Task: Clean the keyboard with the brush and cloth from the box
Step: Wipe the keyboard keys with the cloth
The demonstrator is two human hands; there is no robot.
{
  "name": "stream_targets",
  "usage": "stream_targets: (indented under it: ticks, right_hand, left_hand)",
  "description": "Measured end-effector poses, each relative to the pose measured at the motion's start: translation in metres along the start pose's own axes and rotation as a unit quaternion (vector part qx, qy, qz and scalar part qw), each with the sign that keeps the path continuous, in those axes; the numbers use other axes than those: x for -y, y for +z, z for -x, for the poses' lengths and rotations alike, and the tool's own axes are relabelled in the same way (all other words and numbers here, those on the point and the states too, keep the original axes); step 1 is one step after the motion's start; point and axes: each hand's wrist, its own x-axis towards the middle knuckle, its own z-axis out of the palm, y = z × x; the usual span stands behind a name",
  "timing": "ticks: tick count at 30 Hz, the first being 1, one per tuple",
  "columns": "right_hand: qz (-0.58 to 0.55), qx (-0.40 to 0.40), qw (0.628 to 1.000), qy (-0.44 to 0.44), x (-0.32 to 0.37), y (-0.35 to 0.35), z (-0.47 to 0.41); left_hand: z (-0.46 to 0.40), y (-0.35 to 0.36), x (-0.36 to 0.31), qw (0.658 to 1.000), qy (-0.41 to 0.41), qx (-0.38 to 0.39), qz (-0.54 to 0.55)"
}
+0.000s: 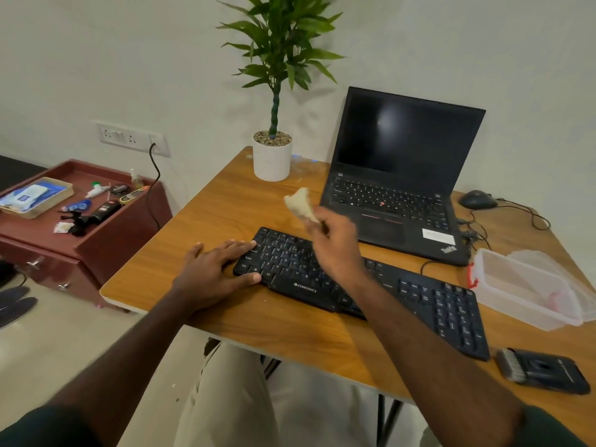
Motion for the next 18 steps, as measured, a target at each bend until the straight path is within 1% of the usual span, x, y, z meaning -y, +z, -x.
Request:
stream_targets:
  ticks: [1,2,3,4,5,8,13,14,16,18]
  right_hand:
    - [0.045,0.058,0.997,-0.025,-0.002,0.008,0.002]
    - [0.106,0.13,0.984,-0.052,-0.007,0.019,0.004]
    - [0.18,0.201,0.959,-0.082,-0.013,0.029,0.009]
    - [0.24,0.248,0.932,-0.112,-0.018,0.037,0.013]
    - [0.271,0.269,0.914,-0.134,-0.021,0.041,0.018]
    - [0.26,0.283,0.91,-0.158,-0.021,0.029,0.03]
    - [0.282,0.362,0.866,-0.198,-0.027,-0.009,0.051]
    - [0.271,0.375,0.863,-0.202,-0.03,-0.016,0.055]
    - [0.219,0.386,0.876,-0.19,-0.035,-0.032,0.061]
    - [0.187,0.382,0.887,-0.178,-0.037,-0.05,0.066]
  left_hand:
    - [0.0,-0.001,-0.001,1.0,-0.003,0.0,-0.001]
    - [0.0,-0.001,-0.004,1.0,-0.007,-0.001,-0.002]
    - [-0.001,-0.001,-0.005,1.0,-0.01,-0.002,-0.005]
    - [-0.001,-0.001,-0.004,1.0,-0.012,-0.003,-0.01]
    - [-0.002,0.0,-0.003,1.0,-0.012,-0.002,-0.014]
    - [-0.004,0.002,0.004,1.0,-0.001,0.008,-0.019]
    - [-0.004,0.0,0.005,1.0,-0.017,0.019,-0.01]
    - [-0.003,-0.001,0.004,1.0,-0.017,0.018,-0.007]
    - [-0.001,-0.002,0.001,1.0,-0.018,0.017,0.002]
    - [0.0,-0.003,-0.002,1.0,-0.016,0.015,0.009]
